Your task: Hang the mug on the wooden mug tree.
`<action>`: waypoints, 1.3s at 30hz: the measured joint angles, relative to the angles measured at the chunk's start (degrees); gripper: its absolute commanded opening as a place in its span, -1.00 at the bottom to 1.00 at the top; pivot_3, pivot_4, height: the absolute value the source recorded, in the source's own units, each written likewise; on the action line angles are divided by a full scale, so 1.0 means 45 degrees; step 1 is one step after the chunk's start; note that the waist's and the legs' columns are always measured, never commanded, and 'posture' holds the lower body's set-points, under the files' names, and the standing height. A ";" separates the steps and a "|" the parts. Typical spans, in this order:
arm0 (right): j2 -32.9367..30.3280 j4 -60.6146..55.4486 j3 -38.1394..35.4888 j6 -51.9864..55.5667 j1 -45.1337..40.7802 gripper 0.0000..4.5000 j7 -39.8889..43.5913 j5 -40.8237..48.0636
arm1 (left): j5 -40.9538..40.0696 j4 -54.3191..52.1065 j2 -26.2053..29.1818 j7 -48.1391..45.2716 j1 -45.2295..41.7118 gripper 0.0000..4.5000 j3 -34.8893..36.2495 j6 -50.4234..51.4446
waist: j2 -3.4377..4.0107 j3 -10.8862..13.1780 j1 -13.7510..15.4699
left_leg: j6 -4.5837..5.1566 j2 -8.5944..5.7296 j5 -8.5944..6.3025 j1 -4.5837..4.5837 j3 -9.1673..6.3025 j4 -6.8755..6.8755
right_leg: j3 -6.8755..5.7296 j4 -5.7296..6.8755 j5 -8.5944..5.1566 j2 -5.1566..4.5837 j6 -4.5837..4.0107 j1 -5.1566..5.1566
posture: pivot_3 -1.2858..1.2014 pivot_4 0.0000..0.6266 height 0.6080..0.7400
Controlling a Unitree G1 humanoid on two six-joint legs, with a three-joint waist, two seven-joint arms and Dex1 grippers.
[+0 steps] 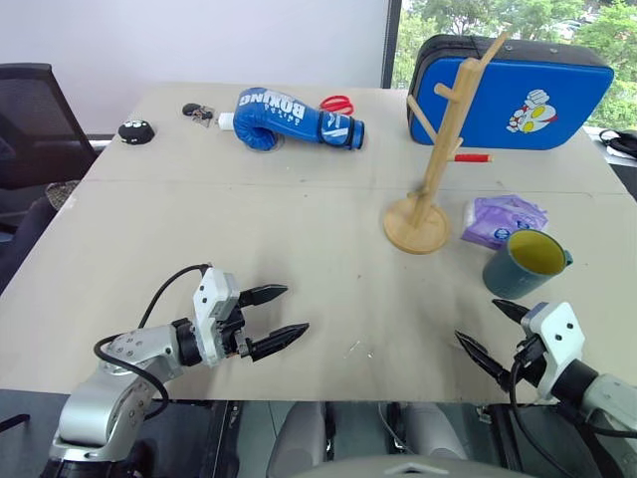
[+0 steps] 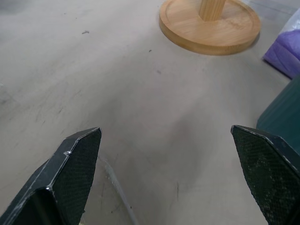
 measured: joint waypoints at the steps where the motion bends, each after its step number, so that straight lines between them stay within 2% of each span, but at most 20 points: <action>1: 0.0000 0.0000 0.0000 0.0000 0.0000 0.99 0.0000 0.0000 | 0.0000 0.0000 0.0000 0.0000 0.0000 1.00 0.0000 0.0000 | 0.0000 0.0000 0.0009 | 0.0000 0.0000 0.0000 0.0000 0.0000 0.0000 | 0.0000 0.0000 -0.0002 0.0001 0.0004 0.0000 | 0.03 -0.52 1.00; 7: 0.0625 0.0829 -0.0109 -0.1211 0.0387 0.99 -0.0122 -0.0079 | -0.1761 -0.0558 0.0212 -0.1154 -0.1893 1.00 -0.0039 0.0742 | -0.0011 0.0007 0.0080 | 0.0001 -0.0005 0.0002 -0.0010 -0.0010 0.0013 | -0.0013 0.0001 -0.0020 0.0013 0.0036 0.0005 | 0.03 -0.52 1.00; 10: 0.0857 0.0829 -0.0209 -0.1359 0.0905 0.99 -0.0223 -0.0082 | -0.2116 -0.0988 0.0449 -0.1757 -0.2144 1.00 -0.0148 0.0886 | 0.0002 0.0004 -0.0010 | 0.0002 -0.0006 0.0000 -0.0005 0.0009 0.0004 | 0.0007 0.0001 -0.0005 0.0026 0.0009 0.0002 | 0.03 -0.52 1.00; 13: 0.1701 0.1165 -0.1766 -0.1642 0.2260 0.99 -0.0637 0.0157 | -0.2275 -0.1039 0.0972 -0.2776 -0.2299 1.00 -0.0259 0.1002 | 0.0005 0.0006 0.0057 | 0.0000 -0.0003 0.0000 -0.0007 -0.0004 -0.0016 | 0.0002 -0.0002 -0.0016 0.0049 0.0018 -0.0001 | 0.03 -0.52 1.00; 15: 0.2166 0.1883 -0.3092 -0.1691 0.2143 0.99 -0.1259 0.0467 | -0.2551 -0.1039 0.1012 -0.3060 -0.2552 1.00 -0.0260 0.1070 | 0.0006 0.0007 0.0046 | 0.0000 -0.0005 0.0000 -0.0004 0.0014 -0.0008 | 0.0015 -0.0006 -0.0026 0.0040 0.0042 0.0000 | 0.03 -0.52 1.00; 20: 0.2022 0.2894 -0.4153 -0.1733 0.1082 0.99 -0.1536 0.0812 | -0.3391 -0.1059 0.0893 -0.3137 -0.3156 1.00 -0.0191 0.1293 | 0.0009 0.0006 -0.0053 | 0.0002 0.0000 0.0002 0.0036 0.0037 0.0003 | 0.0042 0.0010 -0.0027 0.0042 0.0049 0.0009 | 0.03 -0.52 1.00; 25: 0.1057 0.4230 -0.4445 -0.1556 -0.0514 0.99 -0.1541 0.0913 | -0.3582 -0.1072 0.0890 -0.2911 -0.3267 1.00 -0.0143 0.1485 | 0.0016 0.0007 -0.0030 | 0.0003 -0.0004 0.0002 0.0030 0.0030 -0.0004 | 0.0045 0.0013 -0.0003 0.0063 0.0004 0.0007 | 0.03 -0.52 1.00; 32: 0.0282 0.5394 -0.4342 -0.1155 -0.2369 0.99 -0.1577 0.0877 | -0.3743 -0.1547 0.0667 -0.2072 -0.3295 1.00 -0.0113 0.1675 | 0.0015 0.0008 0.0023 | 0.0005 -0.0016 0.0002 0.0007 0.0027 -0.0013 | 0.0048 -0.0001 0.0000 0.0062 0.0000 0.0006 | 0.03 -0.52 1.00; 39: 0.0088 0.6077 -0.3481 -0.0796 -0.4001 0.99 -0.1761 0.0669 | -0.3859 -0.1702 0.0593 -0.1499 -0.3322 1.00 -0.0111 0.1806 | 0.0019 0.0008 0.0011 | 0.0004 -0.0015 0.0002 0.0020 0.0022 -0.0012 | 0.0048 0.0011 0.0001 0.0074 0.0000 0.0006 | 0.03 -0.52 1.00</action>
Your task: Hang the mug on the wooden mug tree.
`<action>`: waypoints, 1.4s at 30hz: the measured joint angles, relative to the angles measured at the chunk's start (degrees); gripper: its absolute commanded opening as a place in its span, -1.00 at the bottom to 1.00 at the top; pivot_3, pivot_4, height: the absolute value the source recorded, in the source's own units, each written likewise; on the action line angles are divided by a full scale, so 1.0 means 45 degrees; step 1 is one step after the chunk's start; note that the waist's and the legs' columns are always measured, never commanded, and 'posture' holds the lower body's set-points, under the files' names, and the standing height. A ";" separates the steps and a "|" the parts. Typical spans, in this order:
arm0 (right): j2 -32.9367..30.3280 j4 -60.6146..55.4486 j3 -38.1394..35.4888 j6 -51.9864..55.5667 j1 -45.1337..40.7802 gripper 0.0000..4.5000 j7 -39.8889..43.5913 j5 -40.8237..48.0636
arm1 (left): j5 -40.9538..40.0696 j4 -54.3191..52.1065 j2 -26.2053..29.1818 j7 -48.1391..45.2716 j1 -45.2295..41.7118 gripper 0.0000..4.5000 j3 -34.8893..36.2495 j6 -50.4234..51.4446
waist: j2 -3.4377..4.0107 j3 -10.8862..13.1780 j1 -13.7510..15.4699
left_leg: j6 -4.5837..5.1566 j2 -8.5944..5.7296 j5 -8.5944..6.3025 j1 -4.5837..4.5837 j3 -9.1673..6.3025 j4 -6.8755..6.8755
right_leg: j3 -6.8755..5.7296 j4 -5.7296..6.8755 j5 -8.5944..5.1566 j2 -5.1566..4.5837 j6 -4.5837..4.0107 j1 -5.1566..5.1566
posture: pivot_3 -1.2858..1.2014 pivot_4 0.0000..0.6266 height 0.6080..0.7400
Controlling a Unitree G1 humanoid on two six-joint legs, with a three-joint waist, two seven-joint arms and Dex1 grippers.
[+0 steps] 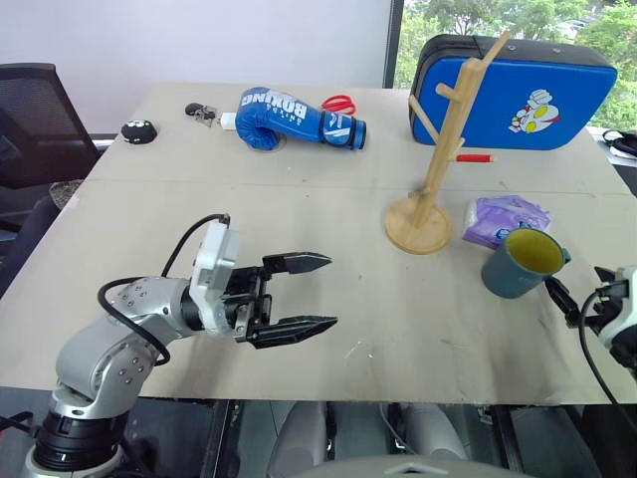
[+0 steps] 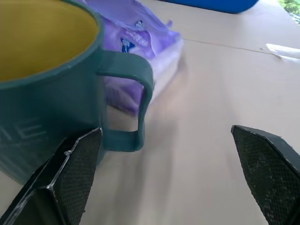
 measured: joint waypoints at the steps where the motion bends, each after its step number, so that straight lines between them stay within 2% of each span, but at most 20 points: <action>1: -0.0036 0.0032 0.0040 0.0048 -0.0142 0.99 0.0001 -0.0004 | 0.0003 0.0000 -0.0009 0.0005 0.0005 1.00 0.0000 -0.0002 | 0.0000 0.0000 0.0001 | 0.0000 0.0000 0.0000 -0.0001 0.0001 0.0000 | 0.0000 0.0000 0.0000 0.0000 0.0000 0.0000 | 0.03 -0.52 1.00; 9: -0.0191 0.1076 0.0728 0.0046 -0.1246 0.99 0.0321 -0.0144 | 0.0165 0.0125 -0.0052 -0.0107 0.0335 1.00 0.0092 -0.0307 | 0.0002 0.0001 -0.0009 | 0.0000 -0.0001 0.0000 -0.0004 0.0004 0.0000 | 0.0002 -0.0003 0.0001 0.0000 -0.0001 0.0000 | 0.03 -0.52 1.00; 10: -0.0192 0.1269 0.0805 -0.0022 -0.1372 0.76 0.0373 -0.0182 | 0.0224 0.0168 -0.0051 -0.0143 0.0412 1.00 0.0118 -0.0340 | 0.0004 0.0002 -0.0007 | 0.0000 -0.0001 0.0000 -0.0004 0.0005 0.0000 | 0.0001 -0.0003 0.0001 0.0000 -0.0001 0.0000 | 0.03 -0.52 1.00; 11: -0.0192 0.1348 0.0848 -0.0055 -0.1429 0.64 0.0394 -0.0195 | 0.0260 0.0182 -0.0051 -0.0154 0.0453 1.00 0.0130 -0.0353 | 0.0003 0.0002 -0.0010 | 0.0000 -0.0001 0.0000 -0.0002 0.0006 0.0000 | 0.0002 -0.0002 0.0001 0.0000 -0.0001 0.0000 | 0.03 -0.52 1.00; 12: -0.0194 0.1544 0.0976 -0.0116 -0.1597 0.40 0.0491 -0.0218 | 0.0286 0.0203 -0.0052 -0.0161 0.0567 1.00 0.0158 -0.0392 | 0.0003 0.0002 -0.0014 | 0.0000 -0.0001 0.0000 -0.0002 0.0006 0.0000 | 0.0002 -0.0001 0.0001 0.0001 -0.0001 0.0000 | 0.03 -0.52 1.00; 14: -0.0193 0.1791 0.1122 -0.0237 -0.1872 0.06 0.0657 -0.0222 | 0.0293 0.0207 -0.0053 -0.0183 0.0688 1.00 0.0296 -0.0528 | 0.0004 0.0003 -0.0014 | 0.0000 0.0000 0.0000 -0.0002 0.0006 0.0000 | 0.0002 -0.0001 0.0001 0.0001 -0.0001 0.0000 | 0.03 -0.52 1.00; 27: -0.0411 0.2620 0.1565 -0.0713 -0.2598 0.06 0.1678 -0.0253 | 0.0321 0.0204 -0.0048 -0.0307 0.1192 1.00 0.0565 -0.0835 | 0.0004 0.0003 -0.0058 | 0.0000 0.0001 0.0001 0.0002 0.0010 0.0001 | 0.0005 0.0000 0.0003 0.0001 -0.0001 0.0000 | 0.03 -0.52 1.00; 29: -0.0411 0.3057 0.1729 -0.0899 -0.2826 -0.20 0.1781 -0.0307 | 0.0321 0.0203 -0.0048 -0.0303 0.1205 1.00 0.0568 -0.0836 | 0.0004 0.0003 -0.0056 | -0.0001 0.0000 0.0001 0.0003 0.0008 0.0001 | 0.0003 0.0001 0.0003 0.0001 -0.0002 0.0000 | 0.03 -0.52 1.00; 30: -0.0411 0.3407 0.1916 -0.0974 -0.3067 -0.44 0.1895 -0.0390 | 0.0319 0.0204 -0.0048 -0.0299 0.1234 1.00 0.0583 -0.0836 | 0.0004 0.0003 -0.0053 | -0.0001 0.0000 0.0001 0.0002 0.0008 0.0000 | 0.0003 0.0001 0.0003 0.0001 -0.0002 0.0000 | 0.03 -0.52 1.00; 31: -0.0411 0.3418 0.1928 -0.0977 -0.3073 -0.52 0.1898 -0.0396 | 0.0319 0.0204 -0.0047 -0.0299 0.1234 1.00 0.0584 -0.0836 | 0.0004 0.0003 -0.0050 | 0.0000 0.0000 0.0000 0.0001 0.0008 0.0000 | 0.0003 0.0000 0.0003 0.0001 -0.0003 0.0000 | 0.03 -0.52 1.00; 32: -0.0410 0.3555 0.2019 -0.1056 -0.3144 -0.79 0.1955 -0.0421 | 0.0310 0.0203 -0.0048 -0.0290 0.1235 1.00 0.0602 -0.0836 | 0.0004 0.0003 -0.0048 | -0.0001 0.0000 0.0000 0.0000 0.0008 0.0000 | 0.0003 0.0001 0.0003 0.0001 -0.0003 0.0000 | 0.03 -0.52 1.00; 33: -0.0410 0.3680 0.2061 -0.1149 -0.3214 -0.96 0.1993 -0.0432 | 0.0302 0.0203 -0.0047 -0.0278 0.1235 1.00 0.0619 -0.0835 | 0.0005 0.0004 -0.0045 | -0.0001 0.0000 0.0000 -0.0002 0.0008 0.0000 | 0.0003 0.0000 0.0003 0.0001 -0.0002 0.0000 | 0.03 -0.52 1.00; 42: -0.0538 0.3482 0.1929 -0.1406 -0.2901 -0.98 0.2417 -0.0172 | 0.0202 0.0203 -0.0048 -0.0046 0.1250 1.00 0.0766 -0.0698 | 0.0018 0.0011 0.0009 | 0.0000 0.0000 0.0000 -0.0006 0.0007 0.0001 | 0.0001 -0.0001 0.0003 -0.0003 -0.0001 0.0000 | 0.03 -0.52 1.00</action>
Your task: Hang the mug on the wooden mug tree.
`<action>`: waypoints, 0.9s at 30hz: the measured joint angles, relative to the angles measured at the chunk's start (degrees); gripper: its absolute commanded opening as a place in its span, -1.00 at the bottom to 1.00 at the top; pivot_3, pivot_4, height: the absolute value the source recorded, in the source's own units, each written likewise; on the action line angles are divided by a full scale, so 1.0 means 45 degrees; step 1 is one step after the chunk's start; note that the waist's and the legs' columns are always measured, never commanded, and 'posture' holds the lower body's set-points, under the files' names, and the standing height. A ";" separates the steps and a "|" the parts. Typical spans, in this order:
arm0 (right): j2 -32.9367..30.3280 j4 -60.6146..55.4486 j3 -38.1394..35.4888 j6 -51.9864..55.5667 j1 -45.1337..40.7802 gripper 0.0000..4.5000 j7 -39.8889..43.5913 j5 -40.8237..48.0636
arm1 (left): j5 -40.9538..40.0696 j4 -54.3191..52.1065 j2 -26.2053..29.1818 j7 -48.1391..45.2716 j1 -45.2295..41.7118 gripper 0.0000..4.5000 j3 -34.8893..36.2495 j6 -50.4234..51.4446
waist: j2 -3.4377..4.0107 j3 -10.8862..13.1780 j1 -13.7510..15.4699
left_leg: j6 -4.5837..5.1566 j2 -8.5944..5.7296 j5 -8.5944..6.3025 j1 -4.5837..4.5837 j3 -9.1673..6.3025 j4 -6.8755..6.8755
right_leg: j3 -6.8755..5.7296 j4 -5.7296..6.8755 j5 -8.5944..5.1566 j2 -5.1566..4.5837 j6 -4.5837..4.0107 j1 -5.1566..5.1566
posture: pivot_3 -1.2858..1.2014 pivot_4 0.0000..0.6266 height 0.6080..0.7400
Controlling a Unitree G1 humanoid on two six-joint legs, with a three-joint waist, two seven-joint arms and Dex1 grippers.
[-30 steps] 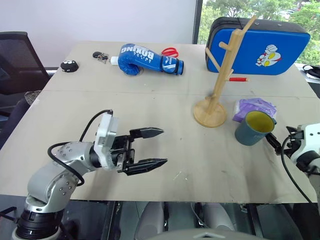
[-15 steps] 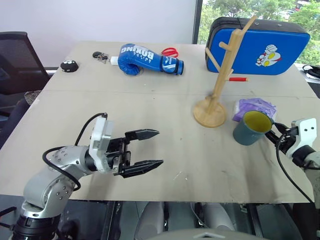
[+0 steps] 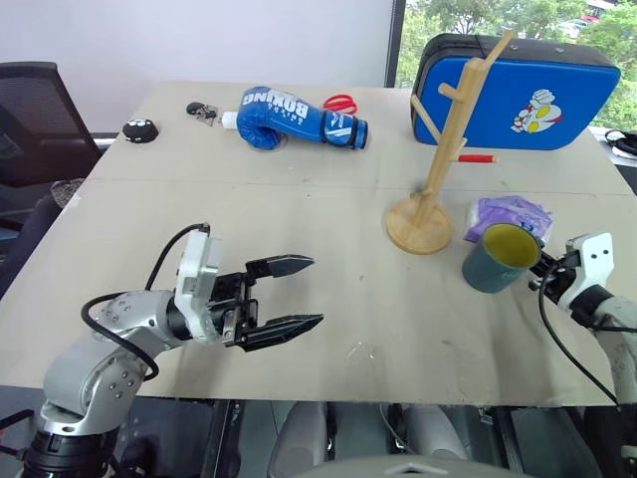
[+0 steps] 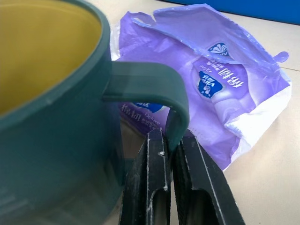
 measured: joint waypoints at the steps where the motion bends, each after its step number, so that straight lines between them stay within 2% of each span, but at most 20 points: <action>1: -0.0206 -0.0469 -0.0170 0.0060 0.0100 -0.98 0.0127 0.0208 | -0.0051 0.0003 -0.0003 0.0037 -0.0006 1.00 0.0137 0.0052 | 0.0003 0.0002 -0.0017 | 0.0000 0.0001 0.0000 0.0001 0.0001 0.0001 | 0.0000 0.0000 0.0001 0.0001 0.0001 0.0000 | 0.03 -0.52 1.00; 4: -0.1482 -0.2328 -0.0846 0.0965 0.0659 -0.98 0.0734 0.1106 | 0.0054 0.0118 -0.0245 0.0288 -0.0059 1.00 0.0278 -0.0107 | 0.0044 0.0022 -0.0007 | 0.0000 -0.0001 0.0000 0.0002 0.0008 0.0001 | 0.0006 0.0000 0.0002 -0.0002 0.0005 -0.0001 | 0.03 -0.52 1.00; 8: -0.3016 -0.3840 -0.1204 0.1949 0.0221 -0.98 0.1380 0.1894 | 0.0049 0.0490 -0.0419 0.0309 -0.0045 1.00 0.0406 -0.0121 | 0.0005 0.0015 -0.0080 | 0.0000 0.0012 0.0000 0.0010 0.0001 0.0002 | -0.0001 0.0001 0.0001 0.0014 0.0003 0.0002 | 0.03 -0.52 1.00; 12: -0.4274 -0.3749 -0.0353 0.2811 -0.1913 -0.98 0.1922 0.2094 | 0.0060 0.0576 -0.0430 0.0300 -0.0125 1.00 0.0523 -0.0123 | 0.0005 0.0021 -0.0147 | 0.0001 0.0009 0.0000 0.0015 0.0013 0.0015 | 0.0011 0.0002 0.0002 0.0008 0.0003 0.0000 | 0.03 -0.52 1.00; 15: -0.4867 -0.3061 0.0787 0.3162 -0.4269 -0.98 0.2600 0.2092 | 0.0042 0.0571 -0.0571 0.0345 -0.0125 1.00 0.0630 -0.0125 | 0.0002 0.0021 -0.0201 | 0.0002 0.0007 0.0000 0.0008 0.0006 0.0015 | 0.0007 0.0000 0.0003 0.0007 -0.0003 -0.0001 | 0.03 -0.52 1.00; 20: -0.4729 -0.1381 0.2784 0.3243 -0.6880 -0.98 0.3440 0.1474 | -0.0667 0.0483 -0.1161 0.0310 0.0483 1.00 0.1185 -0.0164 | -0.0008 0.0027 -0.0227 | 0.0001 0.0009 -0.0002 -0.0035 -0.0009 0.0012 | -0.0010 -0.0013 0.0005 -0.0001 0.0003 -0.0017 | 0.03 -0.52 1.00; 27: -0.3731 0.1212 0.4736 0.2471 -0.9084 -0.98 0.3864 -0.0290 | -0.1606 -0.0184 -0.1177 0.0482 0.0871 1.00 0.2292 -0.0232 | -0.0011 0.0034 -0.0227 | 0.0000 0.0001 -0.0001 -0.0048 -0.0005 0.0012 | -0.0010 -0.0015 0.0009 -0.0010 0.0009 -0.0026 | 0.03 -0.52 1.00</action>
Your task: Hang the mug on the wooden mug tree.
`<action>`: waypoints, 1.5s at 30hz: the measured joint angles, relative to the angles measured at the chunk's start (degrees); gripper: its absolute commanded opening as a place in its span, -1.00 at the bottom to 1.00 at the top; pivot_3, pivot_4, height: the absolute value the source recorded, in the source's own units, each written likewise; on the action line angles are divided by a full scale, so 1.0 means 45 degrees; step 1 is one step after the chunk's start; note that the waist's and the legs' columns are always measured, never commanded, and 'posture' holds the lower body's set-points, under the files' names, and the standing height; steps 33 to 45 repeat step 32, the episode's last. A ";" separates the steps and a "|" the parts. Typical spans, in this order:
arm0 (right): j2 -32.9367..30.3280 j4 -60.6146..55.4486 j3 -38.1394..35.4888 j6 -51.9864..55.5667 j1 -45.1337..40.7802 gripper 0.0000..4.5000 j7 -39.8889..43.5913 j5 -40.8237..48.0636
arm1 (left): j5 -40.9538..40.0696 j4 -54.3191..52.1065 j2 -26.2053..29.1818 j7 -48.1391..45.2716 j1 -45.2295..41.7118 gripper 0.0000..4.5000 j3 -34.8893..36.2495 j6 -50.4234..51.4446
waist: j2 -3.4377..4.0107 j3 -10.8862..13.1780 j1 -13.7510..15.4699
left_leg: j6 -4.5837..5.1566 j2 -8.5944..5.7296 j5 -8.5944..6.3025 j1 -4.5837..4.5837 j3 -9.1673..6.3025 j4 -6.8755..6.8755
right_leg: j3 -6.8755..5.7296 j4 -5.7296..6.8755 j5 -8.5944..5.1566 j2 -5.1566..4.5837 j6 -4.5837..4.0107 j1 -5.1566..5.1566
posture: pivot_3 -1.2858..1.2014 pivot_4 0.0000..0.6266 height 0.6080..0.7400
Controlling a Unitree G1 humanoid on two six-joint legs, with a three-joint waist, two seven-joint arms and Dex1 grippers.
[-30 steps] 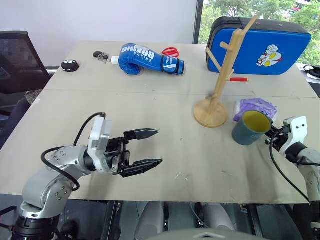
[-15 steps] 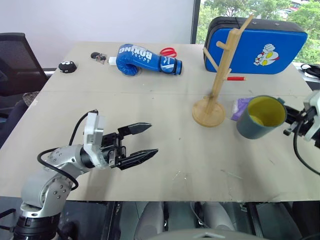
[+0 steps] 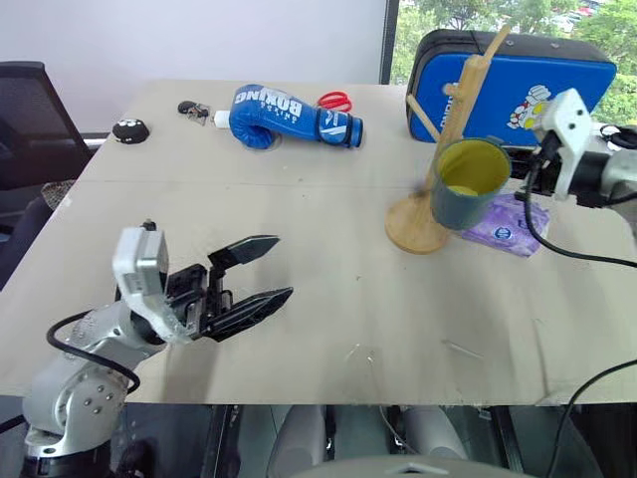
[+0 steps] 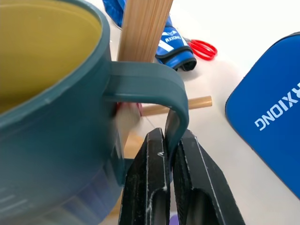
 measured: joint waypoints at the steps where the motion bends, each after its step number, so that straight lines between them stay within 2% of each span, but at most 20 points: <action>1: 0.0097 0.0255 0.0136 -0.0130 -0.0123 -0.98 0.0112 -0.0168 | -0.0110 -0.0139 -0.0001 0.0119 0.0037 1.00 0.0047 0.0018 | 0.0000 0.0000 0.0011 | 0.0000 0.0000 0.0000 0.0000 0.0001 0.0000 | 0.0000 0.0000 0.0000 0.0000 0.0000 0.0000 | 0.03 -0.52 1.00; 3: 0.0303 0.0876 0.0512 -0.0472 -0.0392 -0.98 0.0400 -0.0582 | -0.0314 -0.0469 -0.0004 0.0543 0.0038 1.00 0.0051 0.0077 | 0.0000 0.0000 0.0008 | 0.0000 0.0000 0.0000 0.0001 0.0002 0.0002 | 0.0002 0.0000 0.0000 0.0000 0.0001 0.0002 | 0.03 -0.52 1.00; 5: 0.0667 0.1447 0.0603 -0.0750 -0.0683 -0.72 0.0551 -0.0817 | -0.0358 -0.0723 -0.0024 0.0973 -0.0063 1.00 0.0030 0.0106 | 0.0000 0.0000 -0.0019 | 0.0000 0.0001 0.0001 0.0012 0.0004 0.0004 | 0.0006 0.0004 0.0002 0.0004 0.0002 0.0007 | 0.03 -0.52 1.00; 7: 0.0758 0.1811 0.0867 -0.0991 -0.0775 -0.43 0.0727 -0.1097 | -0.0427 -0.0895 -0.0059 0.1271 -0.0177 1.00 0.0004 0.0107 | 0.0000 -0.0001 -0.0026 | -0.0001 0.0001 0.0001 0.0015 -0.0005 0.0004 | -0.0001 0.0007 0.0003 0.0005 0.0001 0.0013 | 0.03 -0.52 1.00; 9: 0.0753 0.1820 0.0845 -0.1051 -0.0564 0.08 0.0829 -0.1216 | -0.0443 -0.0912 -0.0130 0.1551 -0.0209 1.00 -0.0072 0.0116 | 0.0001 0.0000 -0.0006 | -0.0005 0.0002 0.0003 0.0014 -0.0006 0.0003 | -0.0003 0.0008 0.0008 0.0004 0.0009 0.0012 | 0.03 -0.52 1.00; 11: 0.0716 0.1592 0.0687 -0.0947 -0.0219 0.48 0.0875 -0.1121 | -0.0442 -0.0912 -0.0145 0.1762 -0.0254 1.00 -0.0152 0.0137 | 0.0001 0.0000 -0.0004 | -0.0009 0.0002 0.0006 0.0011 -0.0006 0.0003 | -0.0004 0.0007 0.0018 0.0004 0.0027 0.0012 | 0.03 -0.52 1.00; 15: -0.0198 -0.0477 -0.1234 -0.0205 0.2018 0.48 0.1176 0.0070 | -0.0275 -0.0871 -0.0138 0.2402 -0.0567 1.00 -0.0616 0.0395 | 0.0009 0.0005 0.0250 | -0.0012 -0.0001 0.0006 -0.0006 -0.0020 -0.0003 | -0.0020 -0.0002 0.0022 -0.0007 0.0036 0.0011 | 0.03 -0.52 1.00; 17: -0.0647 -0.2188 -0.3079 0.0612 0.3824 0.48 0.1096 0.1028 | 0.0076 -0.0699 -0.0134 0.2446 -0.0623 1.00 -0.0933 0.0402 | 0.0008 0.0003 0.0297 | -0.0013 -0.0002 0.0004 -0.0010 -0.0030 -0.0009 | -0.0032 -0.0012 0.0022 -0.0009 0.0037 0.0016 | 0.03 -0.52 1.00; 22: -0.0635 -0.4923 -0.5643 0.1685 0.7352 0.48 0.0548 0.2101 | 0.1463 -0.0021 0.0106 0.2541 -0.0540 1.00 -0.1695 0.0425 | 0.0006 0.0003 0.0156 | 0.0002 0.0003 -0.0004 0.0034 -0.0003 -0.0010 | -0.0003 0.0001 0.0002 0.0009 0.0008 0.0025 | 0.03 -0.52 1.00; 26: 0.0278 -0.6638 -0.7544 0.1581 1.1004 0.48 0.0204 0.2128 | 0.2590 0.0853 0.0321 0.2109 -0.0038 1.00 -0.1781 0.0030 | 0.0005 -0.0007 0.0237 | 0.0003 0.0003 -0.0004 0.0050 -0.0010 -0.0009 | -0.0007 0.0010 -0.0010 0.0011 -0.0005 0.0035 | 0.03 -0.52 1.00; 29: 0.1170 -0.6899 -0.8244 0.0679 1.3400 0.48 0.0142 0.1617 | 0.3501 0.1823 0.0401 0.1592 0.0487 1.00 -0.1749 -0.0515 | 0.0003 -0.0011 0.0237 | 0.0004 0.0002 -0.0004 0.0055 0.0000 -0.0003 | 0.0000 0.0008 -0.0025 0.0007 0.0018 0.0036 | 0.03 -0.52 1.00; 32: 0.1920 -0.6849 -0.8461 -0.0339 1.4886 0.48 0.0072 0.1106 | 0.4268 0.2465 0.0560 0.1195 0.0889 1.00 -0.1801 -0.0894 | -0.0004 -0.0014 0.0201 | 0.0005 0.0006 -0.0005 0.0058 0.0009 0.0002 | 0.0009 0.0007 -0.0032 0.0005 0.0031 0.0035 | 0.03 -0.52 1.00; 45: 0.1920 -0.6849 -0.8461 -0.0339 1.4886 0.48 0.0072 0.1106 | 0.4268 0.2465 0.0560 0.1195 0.0889 1.00 -0.1801 -0.0894 | -0.0004 -0.0014 0.0201 | 0.0005 0.0006 -0.0005 0.0058 0.0009 0.0002 | 0.0009 0.0007 -0.0032 0.0005 0.0031 0.0035 | 0.03 -0.52 1.00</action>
